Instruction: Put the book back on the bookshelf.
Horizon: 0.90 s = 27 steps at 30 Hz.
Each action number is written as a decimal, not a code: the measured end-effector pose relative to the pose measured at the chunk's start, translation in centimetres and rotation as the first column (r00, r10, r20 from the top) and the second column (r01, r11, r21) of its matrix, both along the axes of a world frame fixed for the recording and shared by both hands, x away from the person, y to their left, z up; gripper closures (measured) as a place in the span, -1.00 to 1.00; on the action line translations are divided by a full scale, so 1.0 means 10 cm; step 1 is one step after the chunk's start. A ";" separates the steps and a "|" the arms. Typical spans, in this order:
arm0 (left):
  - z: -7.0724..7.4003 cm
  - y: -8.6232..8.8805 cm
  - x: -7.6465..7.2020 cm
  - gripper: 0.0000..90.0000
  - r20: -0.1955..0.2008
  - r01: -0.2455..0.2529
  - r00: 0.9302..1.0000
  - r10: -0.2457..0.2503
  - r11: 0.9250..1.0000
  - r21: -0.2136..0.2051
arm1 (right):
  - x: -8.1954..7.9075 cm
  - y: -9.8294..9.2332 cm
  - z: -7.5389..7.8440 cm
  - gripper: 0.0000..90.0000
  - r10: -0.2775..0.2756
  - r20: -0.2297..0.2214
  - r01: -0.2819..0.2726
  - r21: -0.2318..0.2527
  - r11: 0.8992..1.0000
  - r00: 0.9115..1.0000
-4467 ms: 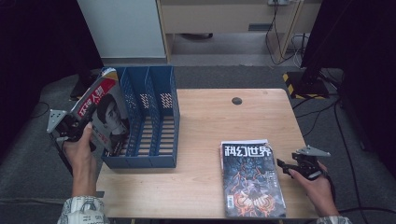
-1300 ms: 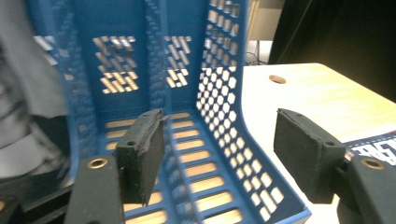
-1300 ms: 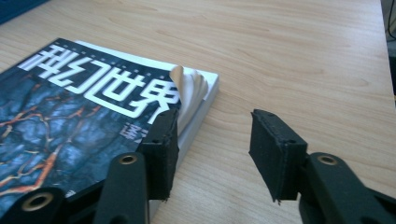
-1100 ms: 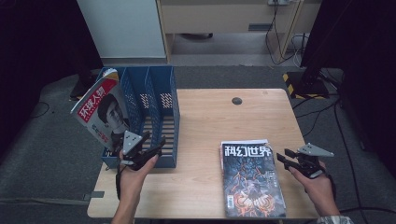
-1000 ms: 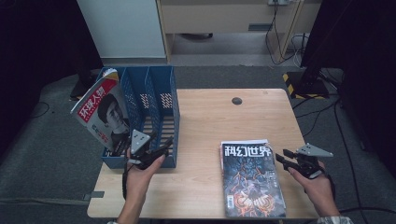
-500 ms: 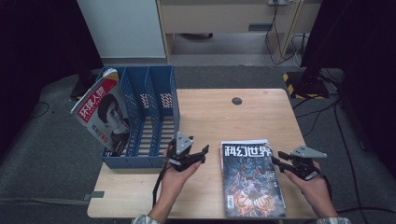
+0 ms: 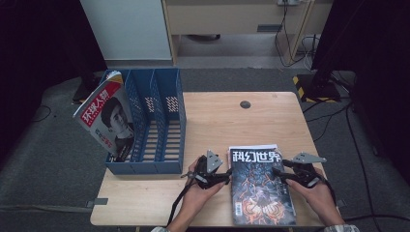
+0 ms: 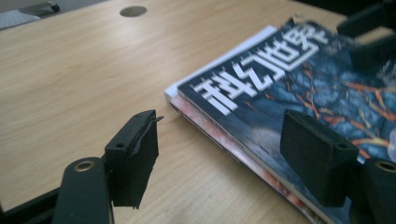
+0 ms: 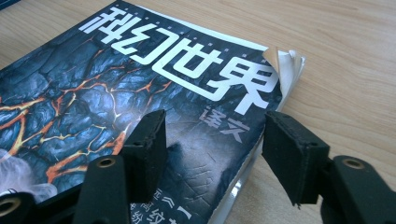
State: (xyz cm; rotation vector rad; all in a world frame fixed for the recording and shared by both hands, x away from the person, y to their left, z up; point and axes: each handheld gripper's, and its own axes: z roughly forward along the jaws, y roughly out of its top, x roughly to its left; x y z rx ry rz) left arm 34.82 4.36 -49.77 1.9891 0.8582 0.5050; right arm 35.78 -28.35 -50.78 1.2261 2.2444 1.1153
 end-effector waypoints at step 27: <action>-0.20 -0.08 0.03 -0.51 -0.116 0.045 0.992 -0.048 0.999 -0.025 | -0.01 0.11 -0.02 -0.13 0.075 -0.005 -0.075 0.005 0.997 0.997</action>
